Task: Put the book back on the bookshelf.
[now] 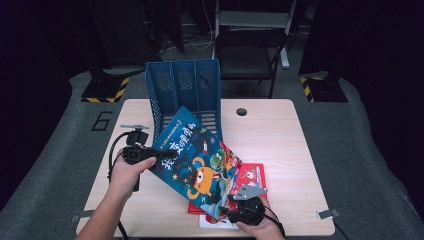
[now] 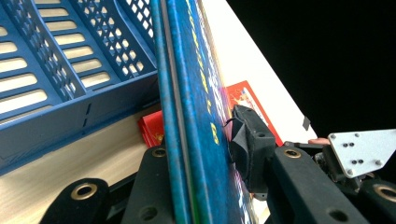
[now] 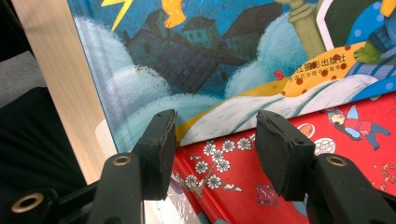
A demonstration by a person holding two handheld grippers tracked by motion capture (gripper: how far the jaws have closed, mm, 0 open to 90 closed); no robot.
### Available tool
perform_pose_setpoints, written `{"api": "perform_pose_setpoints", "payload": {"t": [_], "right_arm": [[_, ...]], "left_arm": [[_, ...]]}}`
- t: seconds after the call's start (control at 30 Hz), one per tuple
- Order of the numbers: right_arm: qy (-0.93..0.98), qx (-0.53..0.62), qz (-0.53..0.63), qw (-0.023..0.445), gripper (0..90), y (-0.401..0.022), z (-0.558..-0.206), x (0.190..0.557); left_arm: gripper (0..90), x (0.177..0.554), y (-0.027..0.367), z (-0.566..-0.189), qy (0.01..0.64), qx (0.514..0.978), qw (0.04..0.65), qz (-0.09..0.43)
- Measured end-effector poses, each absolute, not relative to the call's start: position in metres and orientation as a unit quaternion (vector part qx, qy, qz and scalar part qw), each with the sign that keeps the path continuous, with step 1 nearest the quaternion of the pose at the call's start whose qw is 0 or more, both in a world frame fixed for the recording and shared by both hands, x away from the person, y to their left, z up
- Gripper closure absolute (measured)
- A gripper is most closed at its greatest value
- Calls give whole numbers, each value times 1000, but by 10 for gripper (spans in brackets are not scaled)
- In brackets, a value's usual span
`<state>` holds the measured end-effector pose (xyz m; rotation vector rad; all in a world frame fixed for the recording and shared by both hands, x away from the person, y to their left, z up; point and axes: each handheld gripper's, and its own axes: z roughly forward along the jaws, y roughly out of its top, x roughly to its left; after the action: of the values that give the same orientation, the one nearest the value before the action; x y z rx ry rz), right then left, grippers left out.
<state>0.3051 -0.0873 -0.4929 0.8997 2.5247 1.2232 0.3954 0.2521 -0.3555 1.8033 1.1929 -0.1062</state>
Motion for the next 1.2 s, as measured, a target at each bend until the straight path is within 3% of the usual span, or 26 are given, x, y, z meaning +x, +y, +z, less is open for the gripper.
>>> {"api": "perform_pose_setpoints", "payload": {"t": [0.4,1.2], "right_arm": [[845,325,413,104,423,-75,-493,309],[843,319,419,106,419,-70,-494,312]], "left_arm": [[714,404,244,-339,472,749,464,-34],[700,389,238,-324,477,761,439,-13]]}}
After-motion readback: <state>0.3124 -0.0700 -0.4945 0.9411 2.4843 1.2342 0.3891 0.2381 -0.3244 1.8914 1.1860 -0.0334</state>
